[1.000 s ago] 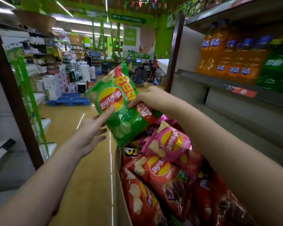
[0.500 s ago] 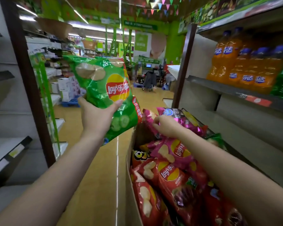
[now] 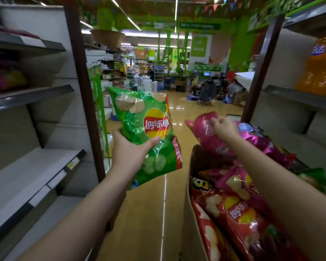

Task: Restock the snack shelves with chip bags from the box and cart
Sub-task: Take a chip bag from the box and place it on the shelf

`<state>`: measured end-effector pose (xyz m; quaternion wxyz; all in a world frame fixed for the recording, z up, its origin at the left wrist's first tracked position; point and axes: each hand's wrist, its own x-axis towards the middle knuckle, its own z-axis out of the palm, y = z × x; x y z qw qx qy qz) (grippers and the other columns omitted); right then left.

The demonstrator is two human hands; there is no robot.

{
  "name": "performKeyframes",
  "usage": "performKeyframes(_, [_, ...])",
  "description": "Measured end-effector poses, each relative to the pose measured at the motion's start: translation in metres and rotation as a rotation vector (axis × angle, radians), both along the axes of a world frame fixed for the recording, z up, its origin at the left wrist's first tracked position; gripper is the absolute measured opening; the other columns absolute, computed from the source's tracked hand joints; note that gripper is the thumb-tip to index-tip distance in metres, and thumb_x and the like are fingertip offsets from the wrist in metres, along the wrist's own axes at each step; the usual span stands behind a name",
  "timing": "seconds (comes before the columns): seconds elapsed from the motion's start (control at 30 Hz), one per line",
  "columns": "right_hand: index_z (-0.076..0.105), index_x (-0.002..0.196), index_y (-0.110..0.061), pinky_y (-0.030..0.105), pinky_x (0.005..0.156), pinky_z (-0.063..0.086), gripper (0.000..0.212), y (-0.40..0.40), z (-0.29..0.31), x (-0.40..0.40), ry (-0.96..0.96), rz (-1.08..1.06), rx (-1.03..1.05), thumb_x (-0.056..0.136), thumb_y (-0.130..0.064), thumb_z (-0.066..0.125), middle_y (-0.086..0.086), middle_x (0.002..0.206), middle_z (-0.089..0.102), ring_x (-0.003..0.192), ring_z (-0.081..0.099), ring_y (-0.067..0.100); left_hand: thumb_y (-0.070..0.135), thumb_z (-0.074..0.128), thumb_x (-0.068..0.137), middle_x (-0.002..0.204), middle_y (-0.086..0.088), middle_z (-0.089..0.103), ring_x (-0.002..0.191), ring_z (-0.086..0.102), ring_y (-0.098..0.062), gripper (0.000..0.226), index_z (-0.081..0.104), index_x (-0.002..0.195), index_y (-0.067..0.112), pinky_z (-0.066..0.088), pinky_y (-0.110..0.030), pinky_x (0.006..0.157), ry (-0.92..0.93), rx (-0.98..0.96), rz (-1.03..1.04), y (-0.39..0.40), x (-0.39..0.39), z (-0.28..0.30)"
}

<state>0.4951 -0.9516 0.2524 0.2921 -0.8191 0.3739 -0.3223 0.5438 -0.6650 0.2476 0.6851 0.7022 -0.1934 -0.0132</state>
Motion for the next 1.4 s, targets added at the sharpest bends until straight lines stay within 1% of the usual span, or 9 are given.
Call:
performKeyframes(0.1, [0.07, 0.1, -0.002, 0.026, 0.061, 0.053, 0.014, 0.037, 0.045, -0.026, -0.547, 0.183, 0.406, 0.088, -0.009, 0.069, 0.006, 0.08, 0.066, 0.065, 0.064, 0.015, 0.025, 0.086, 0.068, 0.12, -0.001, 0.055, 0.108, 0.059, -0.024, 0.084, 0.034, 0.132, 0.012, 0.05, -0.041, 0.091, 0.128, 0.014, -0.006, 0.015, -0.003, -0.002])
performKeyframes(0.27, [0.047, 0.082, -0.017, 0.038, 0.071, 0.055, 0.036, 0.14, 0.089, -0.06, -0.861, 0.466, 0.374, 0.079, 0.01, 0.071, 0.005, 0.086, 0.063, 0.082, 0.065, 0.023, 0.025, 0.088, 0.065, 0.12, -0.01, 0.061, 0.103, 0.064, -0.029, 0.088, 0.038, 0.134, 0.006, 0.057, -0.045, 0.084, 0.36, -0.028, -0.107, 0.05, -0.014, -0.005])
performKeyframes(0.4, [0.042, 0.097, -0.018, 0.022, 0.071, 0.056, 0.049, 0.24, 0.072, -0.083, -0.696, 0.744, 0.225, 0.075, 0.019, 0.066, 0.003, 0.091, 0.065, 0.089, 0.069, 0.009, 0.017, 0.081, 0.074, 0.101, -0.016, 0.072, 0.081, 0.072, -0.03, 0.052, 0.059, 0.119, 0.004, 0.059, -0.033, 0.057, 0.545, -0.242, -0.223, 0.091, -0.025, 0.001])
performKeyframes(0.6, [0.055, 0.133, -0.026, 0.031, 0.103, 0.046, 0.061, 0.316, 0.029, -0.106, -0.366, 1.122, -0.201, 0.08, 0.001, 0.068, -0.006, 0.106, 0.06, 0.112, 0.058, 0.022, 0.025, 0.069, 0.082, 0.1, -0.015, 0.073, 0.086, 0.071, -0.03, 0.037, 0.063, 0.115, 0.01, 0.059, -0.043, 0.075, 0.416, -0.439, -0.202, 0.178, -0.034, -0.005])
performKeyframes(0.77, [0.053, 0.126, -0.02, 0.04, 0.098, 0.048, 0.046, 0.37, 0.032, -0.108, -0.445, 1.366, 0.184, 0.081, -0.025, 0.06, 0.004, 0.09, 0.064, 0.107, 0.062, 0.024, 0.044, 0.072, 0.05, 0.109, -0.013, 0.069, 0.092, 0.07, -0.027, 0.082, 0.055, 0.124, 0.013, 0.057, -0.034, 0.066, 0.196, -0.528, 0.03, 0.253, -0.06, -0.007])
performKeyframes(0.93, [0.048, 0.103, -0.023, 0.044, 0.078, 0.056, 0.078, 0.427, 0.033, -0.088, -0.658, 0.98, 0.385, 0.049, -0.066, 0.084, -0.001, 0.074, 0.057, 0.072, 0.062, 0.016, 0.035, 0.082, 0.058, 0.118, -0.012, 0.066, 0.107, 0.064, -0.036, 0.07, 0.053, 0.121, 0.028, 0.051, -0.058, 0.09, 0.042, -0.602, 0.169, 0.31, -0.086, -0.004])
performKeyframes(1.1, [0.025, 0.135, -0.053, 0.009, 0.094, 0.039, 0.083, 0.467, 0.038, -0.081, -0.601, 1.031, -0.183, 0.068, -0.064, 0.072, -0.006, 0.121, 0.038, 0.113, 0.042, -0.008, 0.022, 0.074, 0.063, 0.114, -0.01, 0.065, 0.102, 0.064, -0.033, 0.059, 0.049, 0.116, 0.028, 0.053, -0.052, 0.09, -0.045, -0.622, 0.39, 0.362, -0.12, 0.004])
performKeyframes(1.27, [0.007, 0.151, -0.049, 0.045, 0.117, 0.013, 0.086, 0.493, 0.054, -0.073, -0.394, 1.36, -0.951, 0.078, -0.081, 0.041, -0.017, 0.16, 0.008, 0.149, 0.002, 0.01, 0.006, 0.059, 0.091, 0.111, -0.012, 0.066, 0.096, 0.064, -0.031, 0.033, 0.05, 0.11, 0.032, 0.052, -0.056, 0.088, 0.013, -0.4, 0.572, 0.418, -0.154, -0.008])
performKeyframes(1.4, [0.02, 0.15, -0.045, 0.044, 0.12, 0.008, 0.087, 0.542, 0.062, -0.088, -0.078, 1.651, -1.141, 0.074, -0.079, 0.045, -0.01, 0.151, 0.04, 0.143, 0.027, 0.01, 0.006, 0.058, 0.093, 0.103, -0.006, 0.066, 0.085, 0.065, -0.019, 0.028, 0.051, 0.114, 0.023, 0.054, -0.031, 0.067, 0.054, -0.32, 0.638, 0.456, -0.204, -0.02])
